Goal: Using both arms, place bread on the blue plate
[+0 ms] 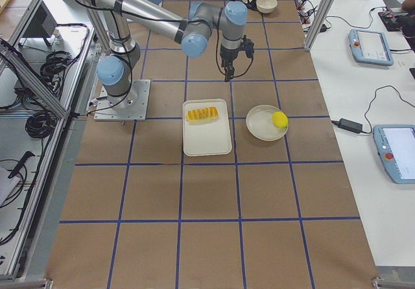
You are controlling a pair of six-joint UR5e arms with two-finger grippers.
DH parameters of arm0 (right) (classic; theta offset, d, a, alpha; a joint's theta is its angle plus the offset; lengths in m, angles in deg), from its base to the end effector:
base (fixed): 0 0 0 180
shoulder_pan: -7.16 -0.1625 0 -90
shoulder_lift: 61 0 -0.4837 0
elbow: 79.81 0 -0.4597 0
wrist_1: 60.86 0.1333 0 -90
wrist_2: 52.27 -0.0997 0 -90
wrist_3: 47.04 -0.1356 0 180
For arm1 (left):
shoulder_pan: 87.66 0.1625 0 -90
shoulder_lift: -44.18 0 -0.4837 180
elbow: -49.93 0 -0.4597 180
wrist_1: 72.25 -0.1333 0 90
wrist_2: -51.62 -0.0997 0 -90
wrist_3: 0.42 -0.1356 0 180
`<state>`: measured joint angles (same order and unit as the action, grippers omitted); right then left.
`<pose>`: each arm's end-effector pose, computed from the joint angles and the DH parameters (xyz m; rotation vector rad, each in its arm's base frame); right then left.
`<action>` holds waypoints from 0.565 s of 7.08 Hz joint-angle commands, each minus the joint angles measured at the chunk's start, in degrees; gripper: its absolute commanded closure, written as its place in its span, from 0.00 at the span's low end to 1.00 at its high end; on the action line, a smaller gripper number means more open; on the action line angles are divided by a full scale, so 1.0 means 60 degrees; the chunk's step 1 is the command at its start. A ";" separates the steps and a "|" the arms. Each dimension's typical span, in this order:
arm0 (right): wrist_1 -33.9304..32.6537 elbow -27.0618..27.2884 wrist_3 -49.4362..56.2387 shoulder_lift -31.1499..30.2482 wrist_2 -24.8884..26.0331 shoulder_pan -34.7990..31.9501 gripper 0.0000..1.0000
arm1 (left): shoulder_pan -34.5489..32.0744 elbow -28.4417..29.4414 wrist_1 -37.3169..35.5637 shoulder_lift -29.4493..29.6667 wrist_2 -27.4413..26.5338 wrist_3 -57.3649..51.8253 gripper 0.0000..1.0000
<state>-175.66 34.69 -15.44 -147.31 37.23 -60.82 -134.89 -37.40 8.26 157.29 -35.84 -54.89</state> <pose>-0.0732 -0.5397 0.2868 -0.2590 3.0954 0.0759 0.3682 -0.6031 0.2949 -0.2960 -2.9510 -0.1386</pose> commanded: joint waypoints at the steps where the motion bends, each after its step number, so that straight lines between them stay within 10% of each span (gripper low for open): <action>1: -0.2042 0.1713 0.2106 0.0131 -0.0003 0.1262 0.07 | -0.0052 0.0008 -0.0846 0.0904 0.0133 -0.0018 0.00; 4: -0.1975 0.2142 0.2687 0.0321 0.0011 0.1296 0.07 | -0.0082 0.0753 -0.1131 0.1756 0.0481 -0.0062 0.00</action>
<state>-187.43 46.50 -0.18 -146.00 37.27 -53.22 -135.32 -34.55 1.45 165.94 -34.50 -55.20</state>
